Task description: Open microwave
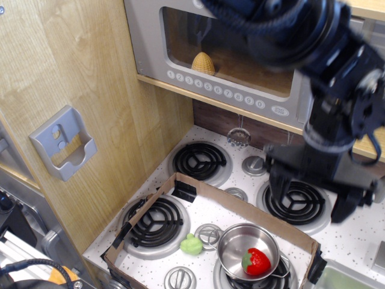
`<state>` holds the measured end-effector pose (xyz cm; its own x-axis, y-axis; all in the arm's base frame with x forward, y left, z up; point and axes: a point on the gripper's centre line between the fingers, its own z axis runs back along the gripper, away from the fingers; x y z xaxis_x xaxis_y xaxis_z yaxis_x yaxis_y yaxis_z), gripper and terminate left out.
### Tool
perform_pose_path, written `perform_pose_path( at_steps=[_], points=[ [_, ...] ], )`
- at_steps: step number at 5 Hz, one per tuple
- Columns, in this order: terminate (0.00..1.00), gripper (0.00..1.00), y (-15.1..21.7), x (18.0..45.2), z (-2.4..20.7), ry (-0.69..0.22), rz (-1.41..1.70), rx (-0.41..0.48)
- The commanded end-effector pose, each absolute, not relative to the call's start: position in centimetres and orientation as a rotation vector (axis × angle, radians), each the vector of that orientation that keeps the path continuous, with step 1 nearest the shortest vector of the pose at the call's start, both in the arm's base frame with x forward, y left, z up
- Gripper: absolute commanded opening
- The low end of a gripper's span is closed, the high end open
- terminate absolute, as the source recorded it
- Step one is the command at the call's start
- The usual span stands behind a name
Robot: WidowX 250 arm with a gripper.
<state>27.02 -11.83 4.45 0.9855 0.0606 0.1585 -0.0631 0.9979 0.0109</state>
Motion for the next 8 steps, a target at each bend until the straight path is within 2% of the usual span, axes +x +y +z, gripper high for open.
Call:
perform_pose_path(
  at_steps=[1, 3, 5, 6, 8],
  points=[
    [0.00, 1.00, -9.2, 31.2, 9.8, -0.240, 0.071, 0.011],
    [0.00, 1.00, -7.5, 33.2, 11.7, -0.209, 0.023, 0.043],
    [0.00, 1.00, -7.4, 35.4, 12.6, -0.245, 0.009, 0.044],
    [0.00, 1.00, -7.6, 36.1, 12.4, -0.281, 0.008, 0.052],
    [0.00, 1.00, -7.4, 37.4, 12.0, -0.296, -0.014, 0.032]
  ],
)
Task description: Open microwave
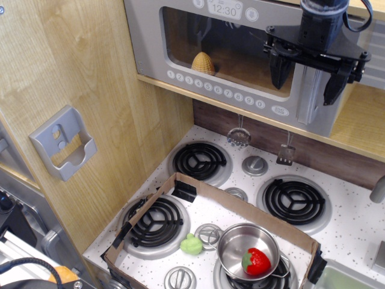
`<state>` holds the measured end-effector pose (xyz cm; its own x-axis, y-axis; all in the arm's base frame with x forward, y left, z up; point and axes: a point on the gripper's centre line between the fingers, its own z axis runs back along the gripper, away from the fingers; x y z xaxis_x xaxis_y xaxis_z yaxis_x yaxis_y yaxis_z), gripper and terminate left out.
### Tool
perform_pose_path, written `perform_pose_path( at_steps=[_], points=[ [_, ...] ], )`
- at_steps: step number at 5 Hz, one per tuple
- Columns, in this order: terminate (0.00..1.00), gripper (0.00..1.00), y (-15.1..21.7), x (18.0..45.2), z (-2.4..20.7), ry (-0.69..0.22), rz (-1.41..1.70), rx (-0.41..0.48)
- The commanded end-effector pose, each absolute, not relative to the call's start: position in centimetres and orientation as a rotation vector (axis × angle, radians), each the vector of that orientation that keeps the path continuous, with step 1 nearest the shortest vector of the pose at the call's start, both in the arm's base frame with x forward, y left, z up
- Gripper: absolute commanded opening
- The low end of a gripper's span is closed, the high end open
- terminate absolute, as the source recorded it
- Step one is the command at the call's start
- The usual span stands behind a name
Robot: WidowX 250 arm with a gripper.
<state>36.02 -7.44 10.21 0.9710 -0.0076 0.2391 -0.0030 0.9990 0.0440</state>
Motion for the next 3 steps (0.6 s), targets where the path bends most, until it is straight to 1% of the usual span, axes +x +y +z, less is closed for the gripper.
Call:
perform_pose_path(
  at_steps=[1, 2, 3],
  points=[
    [0.00, 1.00, -7.3, 37.8, 12.1, -0.301, -0.017, 0.032],
    [0.00, 0.00, -7.2, 37.6, 12.2, -0.311, 0.002, 0.025],
    [0.00, 0.00, -7.2, 36.7, 11.7, -0.317, 0.032, 0.024]
  ],
)
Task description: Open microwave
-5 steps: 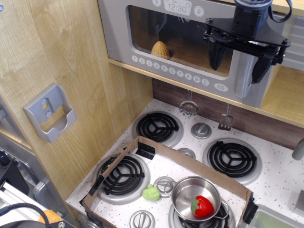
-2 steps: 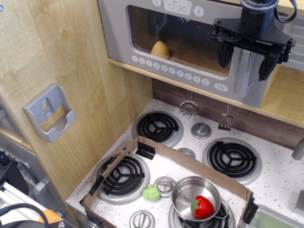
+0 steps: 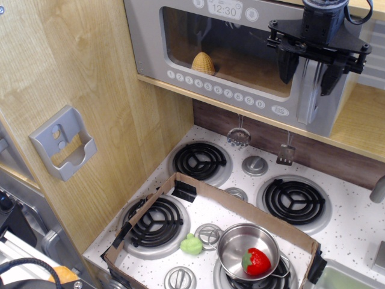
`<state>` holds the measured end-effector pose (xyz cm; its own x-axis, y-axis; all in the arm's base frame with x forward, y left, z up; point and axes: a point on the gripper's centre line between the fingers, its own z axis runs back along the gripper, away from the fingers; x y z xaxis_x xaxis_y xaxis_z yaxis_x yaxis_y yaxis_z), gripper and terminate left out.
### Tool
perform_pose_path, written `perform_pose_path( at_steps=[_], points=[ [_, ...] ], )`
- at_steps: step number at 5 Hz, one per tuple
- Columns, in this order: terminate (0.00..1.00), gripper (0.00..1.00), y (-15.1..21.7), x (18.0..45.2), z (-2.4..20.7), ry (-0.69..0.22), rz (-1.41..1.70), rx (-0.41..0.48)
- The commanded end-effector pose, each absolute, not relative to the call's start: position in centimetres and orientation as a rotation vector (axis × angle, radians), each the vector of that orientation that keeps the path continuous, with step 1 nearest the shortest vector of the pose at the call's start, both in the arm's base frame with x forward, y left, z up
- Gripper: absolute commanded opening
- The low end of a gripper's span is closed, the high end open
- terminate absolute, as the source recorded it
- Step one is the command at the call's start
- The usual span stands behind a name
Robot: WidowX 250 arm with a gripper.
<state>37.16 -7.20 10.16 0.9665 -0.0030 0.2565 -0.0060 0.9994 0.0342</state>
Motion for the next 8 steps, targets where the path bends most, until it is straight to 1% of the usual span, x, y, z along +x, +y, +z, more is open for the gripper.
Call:
perform_pose_path(
  at_steps=[1, 3, 4, 5, 6, 7, 8],
  points=[
    [0.00, 0.00, -7.3, 35.4, 11.2, -0.306, 0.064, 0.015],
    [0.00, 0.00, -7.5, 31.3, 10.2, -0.249, 0.157, 0.009],
    [0.00, 1.00, -8.2, 28.9, 10.3, -0.251, 0.213, 0.033],
    [0.00, 1.00, -10.8, 24.7, 9.0, -0.286, 0.345, 0.079],
    [0.00, 1.00, -13.9, 22.9, 7.5, -0.251, 0.446, 0.055],
    [0.00, 1.00, -16.7, 23.7, 6.8, -0.232, 0.402, 0.033],
    [0.00, 1.00, -18.8, 26.2, 7.4, -0.238, 0.238, 0.055]
  ],
)
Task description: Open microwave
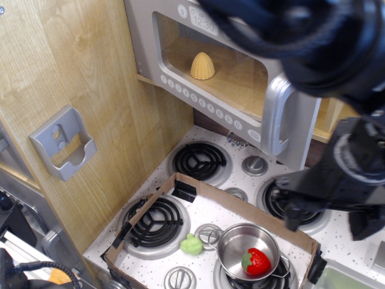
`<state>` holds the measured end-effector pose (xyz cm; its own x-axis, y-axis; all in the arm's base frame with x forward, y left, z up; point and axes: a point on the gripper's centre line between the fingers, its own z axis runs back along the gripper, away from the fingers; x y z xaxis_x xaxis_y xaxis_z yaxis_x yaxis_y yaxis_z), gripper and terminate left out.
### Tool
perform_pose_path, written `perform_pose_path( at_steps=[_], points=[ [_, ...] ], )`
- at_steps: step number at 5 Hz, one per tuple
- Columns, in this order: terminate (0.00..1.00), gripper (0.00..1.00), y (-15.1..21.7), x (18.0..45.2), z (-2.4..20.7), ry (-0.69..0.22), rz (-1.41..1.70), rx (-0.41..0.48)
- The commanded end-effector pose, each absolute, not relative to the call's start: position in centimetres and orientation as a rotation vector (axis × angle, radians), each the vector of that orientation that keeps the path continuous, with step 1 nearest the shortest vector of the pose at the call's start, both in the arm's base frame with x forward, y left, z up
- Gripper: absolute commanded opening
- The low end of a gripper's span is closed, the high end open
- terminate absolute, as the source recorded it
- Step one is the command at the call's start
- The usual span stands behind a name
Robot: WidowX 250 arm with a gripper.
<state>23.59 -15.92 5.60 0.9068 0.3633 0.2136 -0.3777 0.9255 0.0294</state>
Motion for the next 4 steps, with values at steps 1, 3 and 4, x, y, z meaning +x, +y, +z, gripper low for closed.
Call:
perform_pose_path(
  at_steps=[1, 3, 4],
  points=[
    [0.00, 1.00, -19.7, 29.7, 8.7, -0.214, 0.071, 0.037],
    [0.00, 1.00, -19.6, 33.2, 9.6, -0.269, -0.194, 0.043],
    [0.00, 1.00, -18.5, 34.7, 9.9, -0.351, -0.404, 0.108]
  ],
)
